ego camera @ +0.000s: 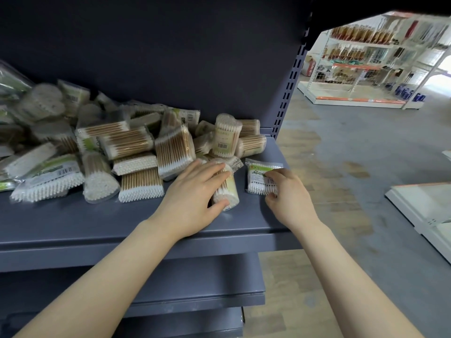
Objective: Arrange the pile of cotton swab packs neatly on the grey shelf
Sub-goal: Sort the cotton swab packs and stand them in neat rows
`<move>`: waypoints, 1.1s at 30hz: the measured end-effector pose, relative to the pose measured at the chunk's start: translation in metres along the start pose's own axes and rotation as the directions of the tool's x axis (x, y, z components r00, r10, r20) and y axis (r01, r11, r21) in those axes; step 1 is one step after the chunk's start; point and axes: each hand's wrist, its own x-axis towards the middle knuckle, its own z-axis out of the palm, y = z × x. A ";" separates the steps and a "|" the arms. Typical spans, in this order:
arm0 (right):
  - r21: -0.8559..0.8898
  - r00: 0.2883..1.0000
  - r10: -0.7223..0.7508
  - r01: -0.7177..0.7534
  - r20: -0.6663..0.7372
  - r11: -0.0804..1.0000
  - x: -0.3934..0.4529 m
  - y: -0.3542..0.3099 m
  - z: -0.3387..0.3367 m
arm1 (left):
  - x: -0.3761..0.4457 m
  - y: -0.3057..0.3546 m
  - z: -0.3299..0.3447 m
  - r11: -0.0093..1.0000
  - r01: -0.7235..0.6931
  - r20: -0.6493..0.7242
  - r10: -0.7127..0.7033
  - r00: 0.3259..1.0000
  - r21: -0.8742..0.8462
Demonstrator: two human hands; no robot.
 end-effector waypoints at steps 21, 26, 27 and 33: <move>0.130 0.995 0.031 -0.019 -0.095 0.991 -0.002 0.002 0.000 | 0.002 -0.001 -0.002 0.996 -0.084 -0.144 0.085 0.986 0.012; 0.165 0.990 0.066 -0.045 -0.125 0.985 -0.001 0.001 -0.002 | 0.007 -0.010 -0.006 0.998 -0.058 -0.153 0.057 0.987 -0.001; 0.173 0.989 0.073 -0.050 -0.128 0.984 -0.001 0.001 -0.003 | 0.009 -0.012 -0.007 0.999 -0.052 -0.159 0.051 0.986 -0.003; 0.184 0.986 0.115 -0.093 -0.118 0.979 0.001 0.005 -0.008 | 0.017 -0.019 -0.017 1.000 -0.023 -0.201 0.026 0.979 0.018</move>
